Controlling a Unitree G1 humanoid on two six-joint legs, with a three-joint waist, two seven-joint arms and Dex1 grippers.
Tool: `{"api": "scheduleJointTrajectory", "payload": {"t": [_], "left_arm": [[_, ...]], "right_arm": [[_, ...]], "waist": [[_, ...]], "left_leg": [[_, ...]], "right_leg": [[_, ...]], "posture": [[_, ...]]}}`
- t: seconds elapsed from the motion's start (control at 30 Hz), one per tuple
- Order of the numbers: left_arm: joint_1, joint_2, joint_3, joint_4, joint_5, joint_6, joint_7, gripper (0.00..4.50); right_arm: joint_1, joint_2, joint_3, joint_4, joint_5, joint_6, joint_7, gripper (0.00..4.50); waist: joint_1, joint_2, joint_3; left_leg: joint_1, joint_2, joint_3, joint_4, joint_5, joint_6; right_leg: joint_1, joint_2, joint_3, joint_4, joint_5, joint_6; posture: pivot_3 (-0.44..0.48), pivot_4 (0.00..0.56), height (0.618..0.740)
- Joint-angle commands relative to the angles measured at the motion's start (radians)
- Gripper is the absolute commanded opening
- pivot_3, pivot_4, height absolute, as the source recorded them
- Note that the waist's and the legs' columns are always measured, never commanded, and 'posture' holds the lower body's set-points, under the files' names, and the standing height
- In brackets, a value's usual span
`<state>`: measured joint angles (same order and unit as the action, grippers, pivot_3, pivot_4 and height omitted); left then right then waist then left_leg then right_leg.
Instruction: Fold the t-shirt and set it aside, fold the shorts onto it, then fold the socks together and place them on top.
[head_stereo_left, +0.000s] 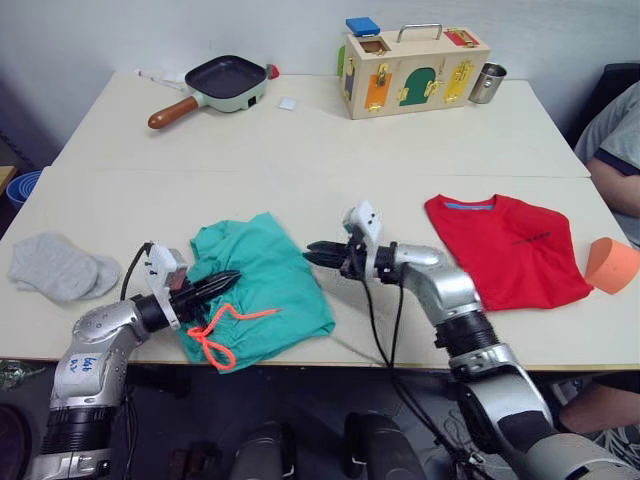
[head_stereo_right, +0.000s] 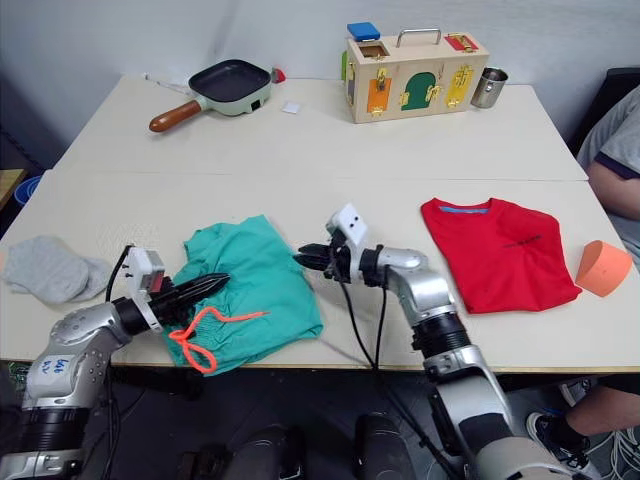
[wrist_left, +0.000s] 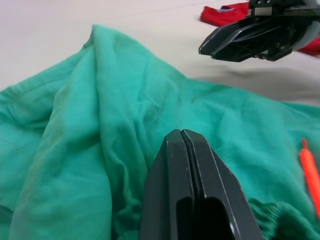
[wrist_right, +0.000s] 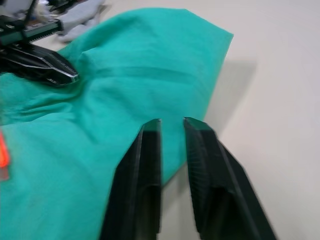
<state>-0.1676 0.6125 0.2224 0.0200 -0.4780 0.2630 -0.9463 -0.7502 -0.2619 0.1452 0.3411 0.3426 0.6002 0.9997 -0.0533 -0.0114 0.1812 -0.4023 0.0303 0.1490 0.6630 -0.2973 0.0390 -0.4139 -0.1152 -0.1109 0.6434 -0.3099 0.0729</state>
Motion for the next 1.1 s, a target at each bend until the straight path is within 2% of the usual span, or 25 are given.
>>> {"api": "scheduleJointTrajectory", "payload": {"t": [0.03, 0.2, 0.23, 0.33, 0.43, 0.53, 0.63, 0.7, 0.77, 0.97, 1.03, 1.1], "left_arm": [[0.013, 0.033, 0.034, -0.045, -0.044, -0.02, -0.064, 0.0], [0.017, 0.043, 0.058, -0.059, -0.098, 0.0, -0.106, 0.0], [0.016, 0.041, 0.062, -0.066, -0.102, -0.005, -0.107, 0.18], [0.018, 0.037, 0.076, -0.094, -0.116, -0.015, -0.101, 0.94], [0.072, 0.1, 0.123, -0.233, -0.146, 0.028, -0.105, 1.91], [0.118, 0.139, 0.214, -0.357, -0.265, 0.128, -0.069, 2.84], [0.165, 0.145, 0.283, -0.416, -0.325, 0.144, -0.067, 3.81], [0.206, 0.147, 0.302, -0.432, -0.336, 0.159, -0.069, 4.45], [0.237, 0.145, 0.309, -0.444, -0.332, 0.16, -0.066, 4.5], [0.29, 0.126, 0.295, -0.466, -0.323, 0.152, -0.047, 4.5], [0.324, 0.116, 0.293, -0.436, -0.3, 0.131, -0.064, 4.5], [0.337, 0.11, 0.283, -0.4, -0.272, 0.105, -0.074, 4.5]], "right_arm": [[-0.057, -0.068, 0.011, -0.074, 0.111, 0.347, 0.066, 2.28], [-0.136, -0.049, 0.012, -0.018, 0.128, 0.542, 0.01, 4.04], [-0.158, -0.027, 0.004, 0.013, 0.136, 0.584, -0.004, 4.4], [-0.201, 0.019, -0.012, 0.073, 0.158, 0.675, -0.024, 4.5], [-0.243, 0.084, 0.018, 0.136, 0.153, 0.727, -0.042, 4.5], [-0.269, 0.13, -0.019, 0.18, 0.16, 0.738, -0.067, 4.5], [-0.296, 0.175, -0.057, 0.25, 0.157, 0.711, -0.092, 4.5], [-0.31, 0.215, -0.102, 0.309, 0.136, 0.649, -0.159, 4.12], [-0.322, 0.234, -0.117, 0.349, 0.128, 0.63, -0.18, 3.54], [-0.301, 0.243, -0.072, 0.339, 0.109, 0.614, -0.173, 1.38], [-0.29, 0.252, -0.085, 0.331, 0.106, 0.594, -0.197, 0.59], [-0.284, 0.249, -0.118, 0.31, 0.119, 0.594, -0.217, 0.03]], "waist": [[0.0, 0.0, 0.0], [-0.004, 0.0, 0.0], [-0.006, 0.0, 0.0], [-0.003, 0.0, 0.0], [-0.005, 0.0, 0.0], [-0.006, 0.0, 0.0], [-0.006, 0.0, 0.0], [-0.008, 0.0, 0.0], [-0.008, 0.0, 0.0], [-0.006, 0.0, 0.0], [-0.009, 0.0, 0.0], [-0.01, 0.0, 0.0]], "left_leg": [[0.0, 0.0, 0.0, 0.0, 0.0, 0.0], [0.0, 0.001, -0.001, 0.0, 0.0, 0.0], [0.0, 0.001, -0.001, -0.001, 0.0, 0.0], [0.0, 0.0, -0.001, -0.001, 0.0, -0.001], [-0.001, 0.0, -0.001, -0.001, -0.001, 0.0], [-0.002, 0.0, -0.001, -0.001, -0.001, 0.0], [-0.001, 0.0, -0.001, -0.001, -0.001, 0.0], [-0.001, 0.0, -0.001, -0.001, -0.001, 0.0], [-0.001, 0.0, -0.001, -0.001, -0.001, -0.001], [-0.002, 0.0, -0.001, -0.001, -0.001, -0.001], [-0.002, 0.0, -0.001, -0.002, -0.001, -0.001], [-0.001, 0.0, 0.0, -0.002, -0.001, -0.002]], "right_leg": [[0.0, 0.0, 0.0, 0.0, 0.0, 0.0], [-0.001, -0.001, 0.0, 0.0, -0.001, -0.001], [-0.001, -0.001, 0.0, 0.0, -0.001, -0.001], [-0.001, -0.001, -0.001, 0.0, -0.001, -0.001], [-0.001, -0.001, -0.001, 0.0, 0.0, -0.001], [-0.002, -0.001, -0.001, 0.0, -0.001, -0.001], [-0.001, -0.001, 0.0, -0.001, -0.001, -0.001], [-0.001, 0.0, 0.0, -0.001, -0.001, -0.001], [-0.001, 0.0, 0.0, 0.0, -0.001, -0.001], [-0.001, 0.0, 0.0, -0.001, -0.001, -0.001], [-0.001, 0.0, 0.0, -0.002, -0.001, -0.001], [-0.001, 0.0, 0.0, -0.001, -0.001, -0.001]], "posture": [[0.0, 0.15, 0.74], [0.0, 0.15, 0.74], [0.0, 0.15, 0.74], [0.0, 0.15, 0.74], [0.0, 0.15, 0.74], [0.0, 0.15, 0.74], [0.0, 0.15, 0.74], [0.0, 0.15, 0.74], [0.0, 0.15, 0.74], [0.0, 0.15, 0.74], [0.0, 0.15, 0.74], [0.0, 0.15, 0.74]]}}
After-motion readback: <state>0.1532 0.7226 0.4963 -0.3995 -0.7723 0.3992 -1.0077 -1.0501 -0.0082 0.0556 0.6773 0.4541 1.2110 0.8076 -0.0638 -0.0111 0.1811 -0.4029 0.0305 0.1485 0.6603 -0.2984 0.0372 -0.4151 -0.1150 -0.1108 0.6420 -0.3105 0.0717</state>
